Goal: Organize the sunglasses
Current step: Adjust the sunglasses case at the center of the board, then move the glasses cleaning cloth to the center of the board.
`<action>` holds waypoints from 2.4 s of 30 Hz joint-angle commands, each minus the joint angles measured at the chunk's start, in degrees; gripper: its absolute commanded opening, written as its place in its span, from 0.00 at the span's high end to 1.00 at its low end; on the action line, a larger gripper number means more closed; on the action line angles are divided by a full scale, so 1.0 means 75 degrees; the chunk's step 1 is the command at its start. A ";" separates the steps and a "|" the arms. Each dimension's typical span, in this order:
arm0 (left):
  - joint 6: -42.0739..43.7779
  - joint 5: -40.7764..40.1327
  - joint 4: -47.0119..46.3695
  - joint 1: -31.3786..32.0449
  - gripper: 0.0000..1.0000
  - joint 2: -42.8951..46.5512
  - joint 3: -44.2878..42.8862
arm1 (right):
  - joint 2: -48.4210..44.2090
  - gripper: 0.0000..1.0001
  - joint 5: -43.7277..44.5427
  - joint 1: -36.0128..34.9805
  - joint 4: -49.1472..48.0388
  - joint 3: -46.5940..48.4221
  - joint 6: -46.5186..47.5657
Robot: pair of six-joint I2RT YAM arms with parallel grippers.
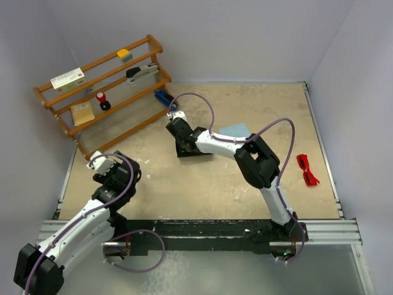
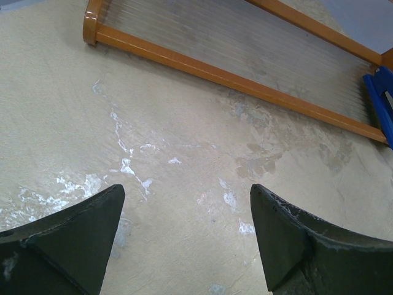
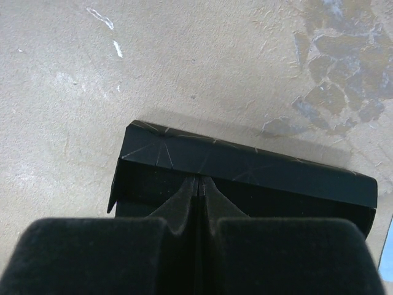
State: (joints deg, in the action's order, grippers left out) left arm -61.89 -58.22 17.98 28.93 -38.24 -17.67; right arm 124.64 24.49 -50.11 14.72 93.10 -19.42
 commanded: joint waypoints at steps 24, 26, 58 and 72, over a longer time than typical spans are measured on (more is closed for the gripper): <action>0.0719 0.0233 -0.0582 -0.0013 0.18 -0.0328 -0.0453 | -0.3428 0.59 0.0066 0.0110 -0.0335 -0.2356 -0.0328; 0.0729 0.0284 -0.0640 -0.0013 0.18 -0.0479 -0.0498 | -0.3744 0.59 0.0170 0.0192 -0.0303 -0.2665 -0.0365; 0.0939 0.0775 -0.1071 0.0421 0.21 -0.1166 -0.0611 | -0.2634 0.80 0.0034 0.2191 -0.0749 -0.2646 0.0133; 0.0986 0.0800 -0.1049 0.0429 0.21 -0.1171 -0.0585 | -0.1454 1.00 0.0246 0.2727 -0.0776 -0.1701 0.0178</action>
State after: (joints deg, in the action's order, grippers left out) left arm -55.83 -52.23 10.87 31.70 -47.46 -22.02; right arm 112.38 24.86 -30.92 9.72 77.25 -18.79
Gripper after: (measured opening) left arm 0.790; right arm 0.004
